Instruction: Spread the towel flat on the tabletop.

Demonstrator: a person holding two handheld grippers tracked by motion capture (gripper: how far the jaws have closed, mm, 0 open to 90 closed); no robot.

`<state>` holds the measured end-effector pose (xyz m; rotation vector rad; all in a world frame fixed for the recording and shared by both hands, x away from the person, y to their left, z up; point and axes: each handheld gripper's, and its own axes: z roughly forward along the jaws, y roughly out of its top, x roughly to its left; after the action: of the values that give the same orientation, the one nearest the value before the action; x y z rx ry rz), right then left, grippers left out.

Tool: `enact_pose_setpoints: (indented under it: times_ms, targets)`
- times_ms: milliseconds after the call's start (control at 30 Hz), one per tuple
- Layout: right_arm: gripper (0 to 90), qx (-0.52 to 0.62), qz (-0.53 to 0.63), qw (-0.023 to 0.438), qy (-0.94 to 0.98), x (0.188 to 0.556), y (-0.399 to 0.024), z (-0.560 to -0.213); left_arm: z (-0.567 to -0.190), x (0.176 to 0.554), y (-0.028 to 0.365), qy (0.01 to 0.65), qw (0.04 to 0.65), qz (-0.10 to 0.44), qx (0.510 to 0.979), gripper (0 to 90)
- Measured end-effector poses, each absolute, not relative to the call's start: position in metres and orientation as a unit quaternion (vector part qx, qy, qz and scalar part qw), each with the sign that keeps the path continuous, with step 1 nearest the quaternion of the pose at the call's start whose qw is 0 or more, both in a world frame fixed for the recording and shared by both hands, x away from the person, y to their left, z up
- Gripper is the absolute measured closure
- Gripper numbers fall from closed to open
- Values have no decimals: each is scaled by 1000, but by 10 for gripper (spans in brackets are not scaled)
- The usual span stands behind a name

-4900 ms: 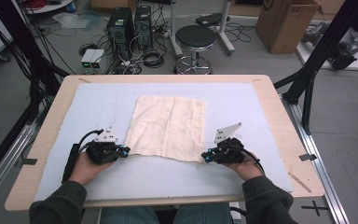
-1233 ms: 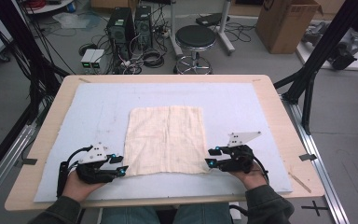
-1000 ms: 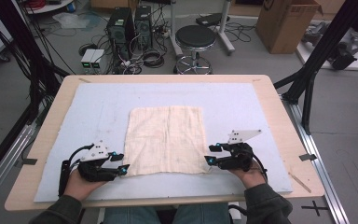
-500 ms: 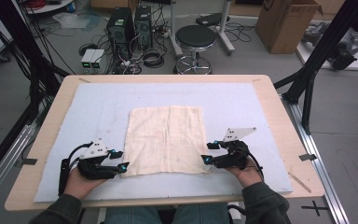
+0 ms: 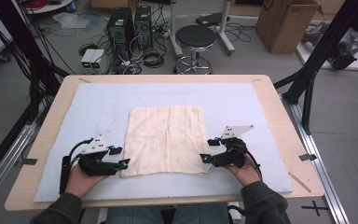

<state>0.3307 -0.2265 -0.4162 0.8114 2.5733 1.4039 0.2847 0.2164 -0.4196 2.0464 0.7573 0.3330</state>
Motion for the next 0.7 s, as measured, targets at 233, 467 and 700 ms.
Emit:
enact_pose_setpoints:
  times_ms: [233, 467, 700]
  targets:
    - [274, 262, 460, 51, 847, 333, -225, -414, -420, 287, 215, 311, 450, 133, 827, 423]
    - [272, 262, 459, 51, 848, 339, -225, -412, -418, 291, 216, 320, 453, 129, 822, 419]
    - [270, 265, 456, 53, 848, 350, -222, -408, -410, 300, 214, 322, 451, 132, 822, 415]
